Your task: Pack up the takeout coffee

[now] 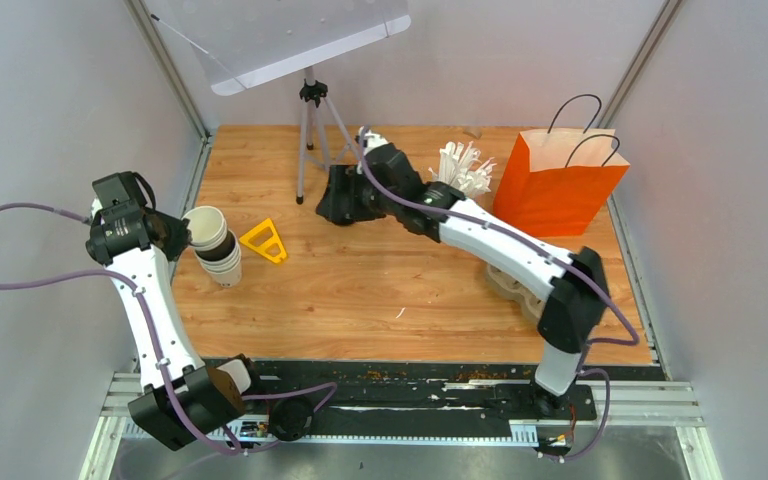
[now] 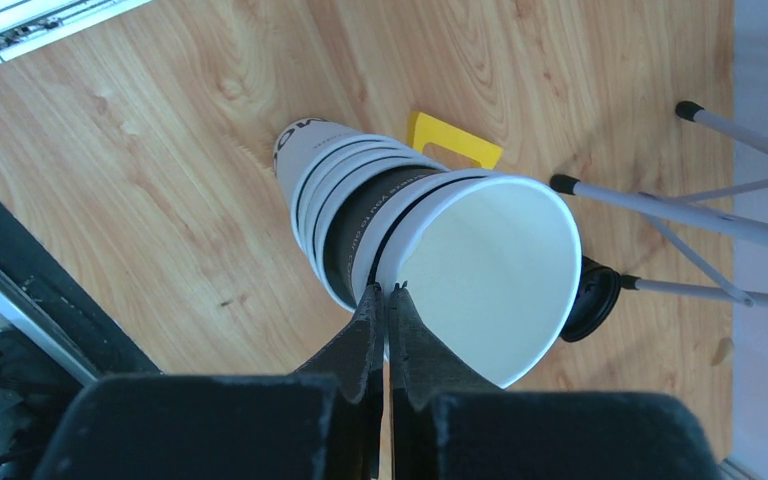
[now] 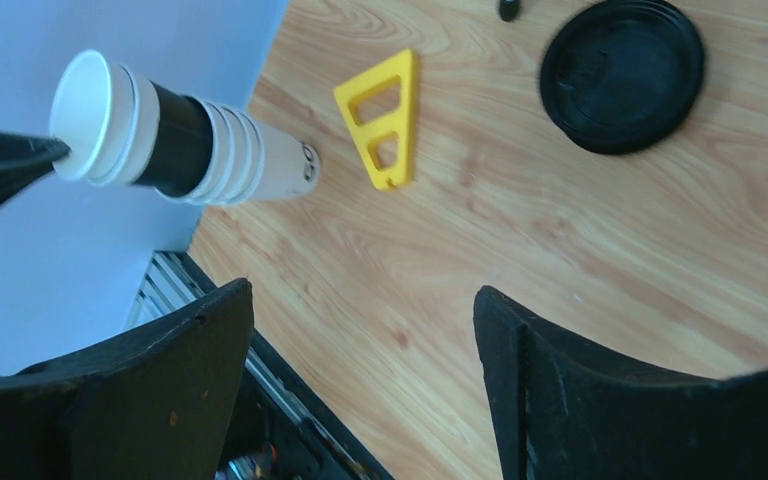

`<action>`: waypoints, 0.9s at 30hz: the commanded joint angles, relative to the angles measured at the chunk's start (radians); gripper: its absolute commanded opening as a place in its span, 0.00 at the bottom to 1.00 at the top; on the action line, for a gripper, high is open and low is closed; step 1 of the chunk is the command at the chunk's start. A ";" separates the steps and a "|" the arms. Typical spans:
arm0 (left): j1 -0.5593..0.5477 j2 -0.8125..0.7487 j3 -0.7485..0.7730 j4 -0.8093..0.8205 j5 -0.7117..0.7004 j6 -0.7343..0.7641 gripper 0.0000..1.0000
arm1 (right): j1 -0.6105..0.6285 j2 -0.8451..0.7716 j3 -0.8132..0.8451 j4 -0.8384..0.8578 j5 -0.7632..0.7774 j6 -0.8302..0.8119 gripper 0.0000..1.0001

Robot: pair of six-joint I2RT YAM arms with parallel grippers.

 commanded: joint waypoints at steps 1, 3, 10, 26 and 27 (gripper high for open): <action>0.015 -0.001 0.010 -0.010 0.056 -0.046 0.00 | 0.037 0.167 0.181 0.110 -0.009 0.121 0.80; 0.016 -0.008 0.004 0.001 0.073 -0.059 0.00 | 0.055 0.236 0.229 0.145 -0.024 0.170 0.80; 0.026 0.032 0.064 -0.054 0.033 -0.005 0.00 | 0.124 0.456 0.456 0.187 -0.070 0.262 0.77; 0.049 0.090 0.131 -0.083 0.089 0.040 0.00 | 0.162 0.654 0.617 0.305 -0.167 0.383 0.73; 0.049 0.093 0.133 -0.083 0.095 0.040 0.00 | 0.163 0.659 0.615 0.316 -0.170 0.384 0.73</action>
